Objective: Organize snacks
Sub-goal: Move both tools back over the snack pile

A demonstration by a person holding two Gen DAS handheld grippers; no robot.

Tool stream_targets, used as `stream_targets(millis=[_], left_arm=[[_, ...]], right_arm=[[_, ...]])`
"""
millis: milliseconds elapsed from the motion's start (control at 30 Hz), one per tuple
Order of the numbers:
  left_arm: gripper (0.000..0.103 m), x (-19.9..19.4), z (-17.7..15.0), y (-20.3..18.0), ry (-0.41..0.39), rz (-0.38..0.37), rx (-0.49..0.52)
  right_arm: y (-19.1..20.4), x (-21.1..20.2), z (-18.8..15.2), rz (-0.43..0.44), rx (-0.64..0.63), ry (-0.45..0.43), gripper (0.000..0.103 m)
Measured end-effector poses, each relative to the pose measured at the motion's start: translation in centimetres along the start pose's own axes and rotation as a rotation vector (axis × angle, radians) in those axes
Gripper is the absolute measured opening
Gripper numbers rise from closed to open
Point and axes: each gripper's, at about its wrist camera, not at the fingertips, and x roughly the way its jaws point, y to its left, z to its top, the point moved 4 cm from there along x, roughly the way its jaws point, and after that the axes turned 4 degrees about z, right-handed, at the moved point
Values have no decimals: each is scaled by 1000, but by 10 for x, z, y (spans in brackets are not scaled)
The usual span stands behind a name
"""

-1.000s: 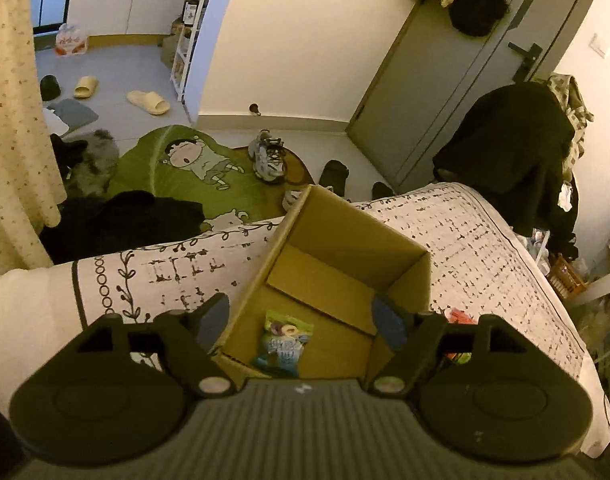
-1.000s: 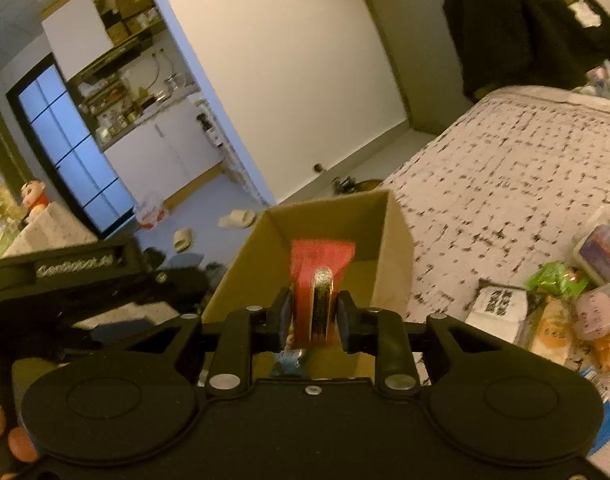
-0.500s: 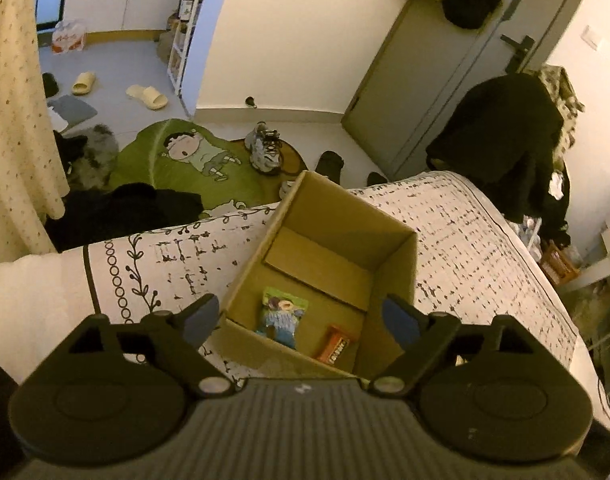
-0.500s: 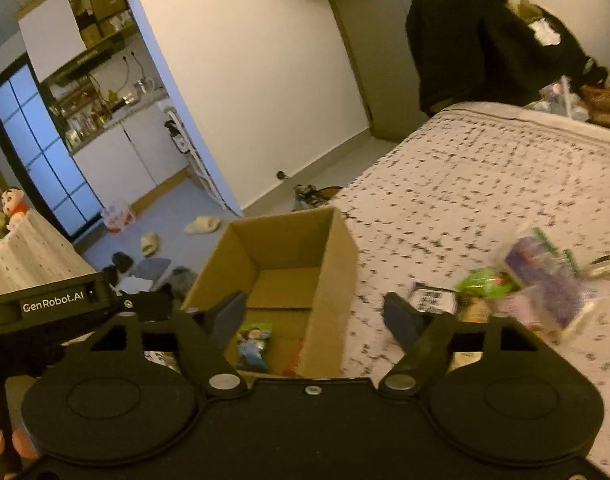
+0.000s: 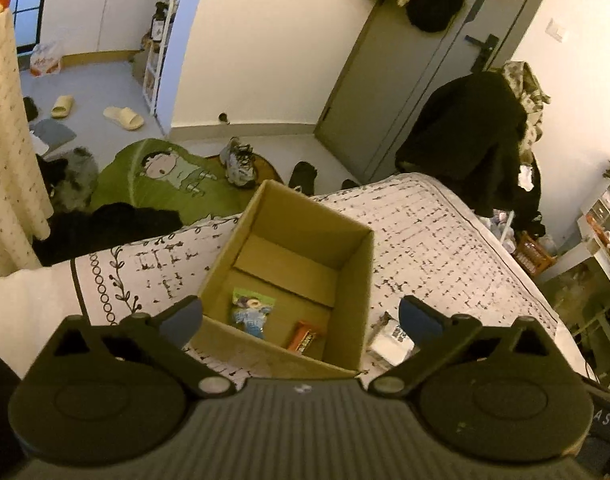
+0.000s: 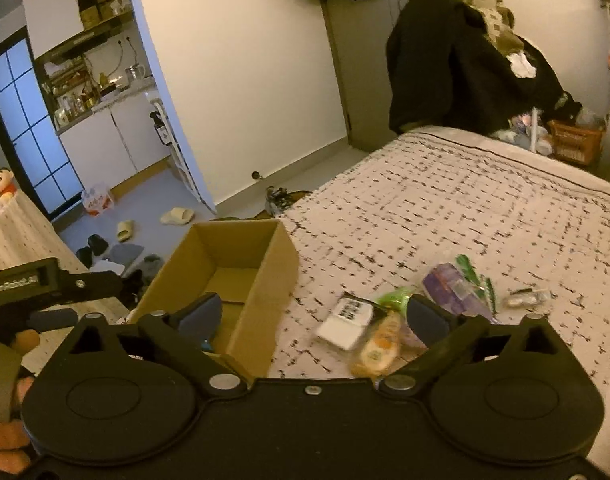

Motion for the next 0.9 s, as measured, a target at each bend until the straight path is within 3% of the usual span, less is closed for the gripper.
stream_targets(millis=[200, 633, 900], left_arm=[[103, -3, -3, -7, 16, -38, 9], [103, -8, -20, -50, 22, -114, 90], [103, 7, -45, -78, 75, -91, 107]], right_arm=[[-29, -12, 3, -58, 46, -17, 101], [-69, -25, 1, -70, 65, 7, 103], [-89, -23, 1, -108, 92, 11, 101]])
